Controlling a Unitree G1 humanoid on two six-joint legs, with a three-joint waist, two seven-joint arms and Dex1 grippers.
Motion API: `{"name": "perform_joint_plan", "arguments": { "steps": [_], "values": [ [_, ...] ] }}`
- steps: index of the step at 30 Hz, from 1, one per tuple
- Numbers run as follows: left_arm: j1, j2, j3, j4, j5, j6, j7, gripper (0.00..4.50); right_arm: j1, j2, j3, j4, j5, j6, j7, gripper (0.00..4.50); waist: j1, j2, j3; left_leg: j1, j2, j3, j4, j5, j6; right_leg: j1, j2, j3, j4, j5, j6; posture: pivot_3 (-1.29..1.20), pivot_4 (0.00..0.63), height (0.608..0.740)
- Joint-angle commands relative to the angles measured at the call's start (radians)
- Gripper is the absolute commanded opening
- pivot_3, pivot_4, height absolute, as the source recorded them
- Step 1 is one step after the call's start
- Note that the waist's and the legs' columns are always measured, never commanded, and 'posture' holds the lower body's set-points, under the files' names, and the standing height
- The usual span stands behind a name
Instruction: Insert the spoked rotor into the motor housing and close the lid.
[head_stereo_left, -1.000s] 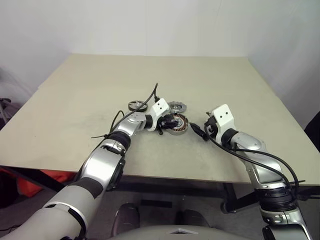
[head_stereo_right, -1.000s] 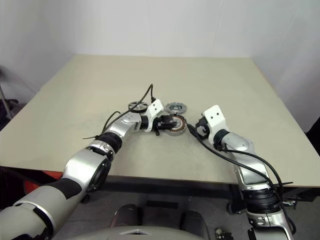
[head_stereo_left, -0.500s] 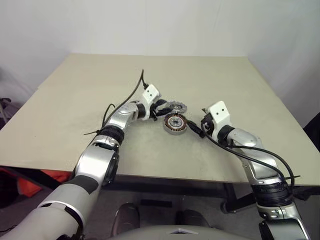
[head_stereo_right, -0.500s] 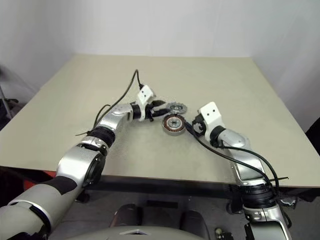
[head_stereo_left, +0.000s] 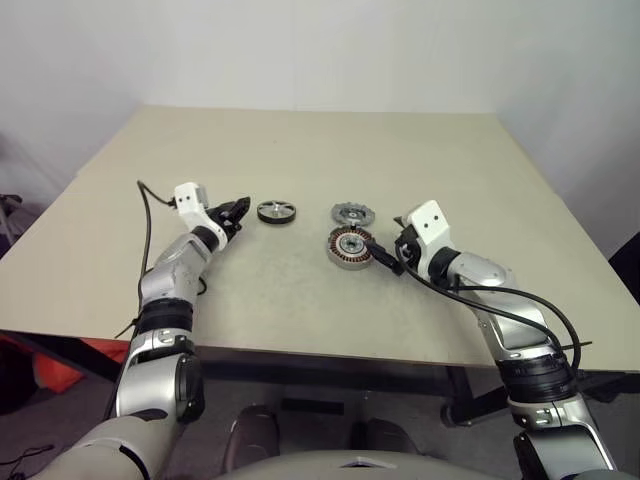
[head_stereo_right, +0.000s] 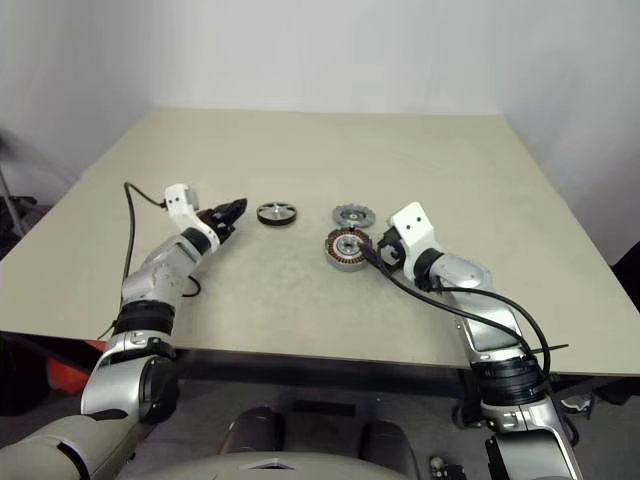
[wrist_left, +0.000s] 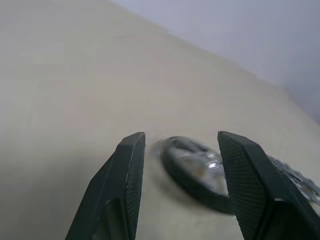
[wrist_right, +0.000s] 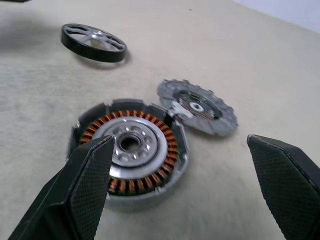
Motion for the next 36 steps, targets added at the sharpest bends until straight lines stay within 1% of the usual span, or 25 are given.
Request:
{"name": "perform_joint_plan", "arguments": {
  "steps": [1, 3, 8, 19, 25, 28, 32, 33, 36],
  "values": [
    [-0.022, -0.020, 0.032, -0.053, -0.077, 0.049, 0.043, 2.44, -0.038, -0.015, 0.000, -0.007, -0.003, -0.019, 0.018, 4.36, 0.000, 0.000, 0.000, 0.000, 0.000, 0.000, 0.000, 0.000, 0.000, 0.000, 0.000, 0.000, 0.000, 0.000, 0.000, 0.00, 0.000, 0.740],
    [-0.037, -0.036, 0.064, -0.029, -0.124, 0.103, 0.080, 2.44, -0.049, -0.017, 0.006, 0.000, -0.005, -0.017, 0.024, 4.36, -0.002, 0.000, 0.000, 0.000, 0.000, 0.000, 0.000, 0.000, 0.000, 0.000, 0.000, 0.000, 0.000, 0.000, 0.000, 0.00, 0.000, 0.740],
    [-0.054, -0.071, 0.073, 0.031, -0.167, 0.154, 0.101, 2.44, -0.054, -0.033, 0.007, 0.002, -0.008, -0.016, 0.039, 4.36, -0.002, -0.001, 0.000, 0.000, 0.000, 0.000, 0.000, 0.000, 0.000, 0.000, 0.001, 0.000, -0.001, 0.000, 0.001, 0.00, 0.000, 0.740],
    [-0.150, -0.072, 0.103, 0.254, -0.188, 0.152, 0.104, 2.44, -0.056, -0.038, -0.004, -0.007, -0.007, -0.006, 0.028, 4.36, -0.002, -0.001, 0.000, 0.000, 0.000, 0.000, 0.000, 0.000, 0.000, 0.000, 0.001, 0.000, -0.001, -0.001, 0.002, 0.00, 0.000, 0.740],
    [-0.217, -0.084, 0.153, 0.379, -0.214, 0.114, 0.104, 2.44, -0.050, -0.036, -0.001, -0.008, -0.010, -0.009, 0.021, 4.36, -0.001, -0.001, 0.000, -0.001, -0.001, 0.000, 0.000, 0.000, 0.000, 0.000, 0.000, 0.000, -0.001, -0.001, 0.002, 0.00, 0.000, 0.740],
    [-0.229, -0.085, 0.154, 0.401, -0.211, 0.099, 0.096, 1.82, -0.052, -0.035, -0.002, -0.006, -0.011, -0.010, 0.017, 4.36, -0.001, -0.001, 0.001, -0.001, -0.001, -0.001, 0.000, 0.000, 0.000, 0.000, 0.000, 0.000, -0.001, -0.001, 0.002, 0.00, 0.000, 0.740],
    [-0.239, -0.080, 0.152, 0.413, -0.212, 0.104, 0.080, 0.54, -0.056, -0.033, -0.002, -0.002, -0.013, -0.010, 0.012, 4.36, -0.002, -0.001, 0.001, -0.001, -0.001, -0.001, 0.000, 0.000, 0.000, 0.000, 0.000, 0.000, -0.001, -0.001, 0.002, 0.00, 0.000, 0.740],
    [-0.240, -0.078, 0.151, 0.415, -0.212, 0.105, 0.077, 0.42, -0.056, -0.033, -0.002, -0.001, -0.012, -0.011, 0.010, 4.36, -0.003, -0.001, 0.001, 0.000, -0.001, -0.001, 0.000, 0.000, 0.000, 0.000, 0.000, 0.000, -0.001, -0.001, 0.002, 0.00, 0.000, 0.740],
    [-0.242, -0.074, 0.147, 0.420, -0.208, 0.104, 0.075, 0.42, -0.058, -0.032, -0.001, 0.001, -0.012, -0.013, 0.007, 4.36, -0.003, -0.001, 0.001, 0.000, -0.001, 0.000, 0.000, 0.000, 0.000, 0.000, 0.001, 0.000, -0.001, -0.001, 0.002, 0.00, 0.000, 0.740]
  ]
}}
